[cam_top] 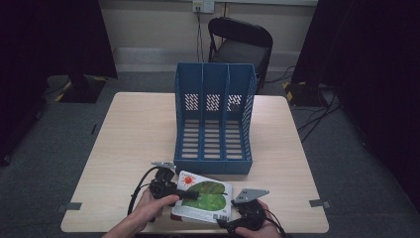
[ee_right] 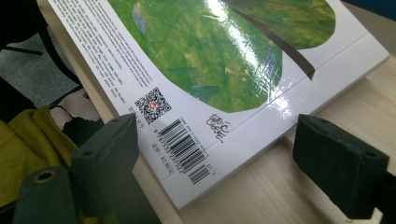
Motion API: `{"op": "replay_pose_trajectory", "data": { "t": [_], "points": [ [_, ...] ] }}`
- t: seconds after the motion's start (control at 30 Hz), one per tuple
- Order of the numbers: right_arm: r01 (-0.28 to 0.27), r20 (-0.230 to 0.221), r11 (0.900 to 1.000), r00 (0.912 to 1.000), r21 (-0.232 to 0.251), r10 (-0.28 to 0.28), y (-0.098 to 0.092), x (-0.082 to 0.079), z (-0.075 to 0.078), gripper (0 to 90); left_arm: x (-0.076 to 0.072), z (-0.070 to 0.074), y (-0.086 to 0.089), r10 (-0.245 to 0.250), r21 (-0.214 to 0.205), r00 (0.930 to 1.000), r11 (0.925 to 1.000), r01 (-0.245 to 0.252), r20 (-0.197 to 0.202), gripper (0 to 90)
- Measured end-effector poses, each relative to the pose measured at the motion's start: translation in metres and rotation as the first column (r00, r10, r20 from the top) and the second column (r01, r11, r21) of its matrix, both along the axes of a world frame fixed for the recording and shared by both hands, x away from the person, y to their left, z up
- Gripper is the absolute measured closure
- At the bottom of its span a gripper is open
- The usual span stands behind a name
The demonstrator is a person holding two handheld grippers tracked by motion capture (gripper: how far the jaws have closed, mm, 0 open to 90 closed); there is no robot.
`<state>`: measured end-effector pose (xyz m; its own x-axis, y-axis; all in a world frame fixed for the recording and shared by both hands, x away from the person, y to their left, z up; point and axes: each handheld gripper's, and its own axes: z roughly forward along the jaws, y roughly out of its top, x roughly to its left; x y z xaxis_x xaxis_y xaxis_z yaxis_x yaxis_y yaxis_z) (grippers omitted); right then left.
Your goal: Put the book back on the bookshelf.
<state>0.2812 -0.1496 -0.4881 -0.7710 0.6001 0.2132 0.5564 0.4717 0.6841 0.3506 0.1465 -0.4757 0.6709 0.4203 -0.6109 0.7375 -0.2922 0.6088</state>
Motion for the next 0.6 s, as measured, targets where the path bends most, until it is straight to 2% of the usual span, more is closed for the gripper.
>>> {"op": "replay_pose_trajectory", "data": {
  "t": [0.37,0.4,0.6],
  "points": [
    [0.007,0.005,0.9992,1.0000,0.040,-0.007,-0.011,-0.005,0.008,17.5,-0.007,0.004,-0.001,-0.013,-0.004,0.9984,0.9999,0.014,0.056,63.8],
    [0.039,0.012,0.9981,0.9991,0.048,-0.039,-0.016,-0.003,0.011,18.9,-0.008,0.004,-0.002,-0.020,-0.004,0.9973,0.9998,0.020,0.071,63.8],
    [0.091,0.018,0.9940,0.9956,0.061,-0.092,-0.025,0.005,0.014,19.0,-0.011,0.004,-0.009,-0.052,-0.005,0.9924,0.9986,0.053,0.112,63.8]
  ]
}}
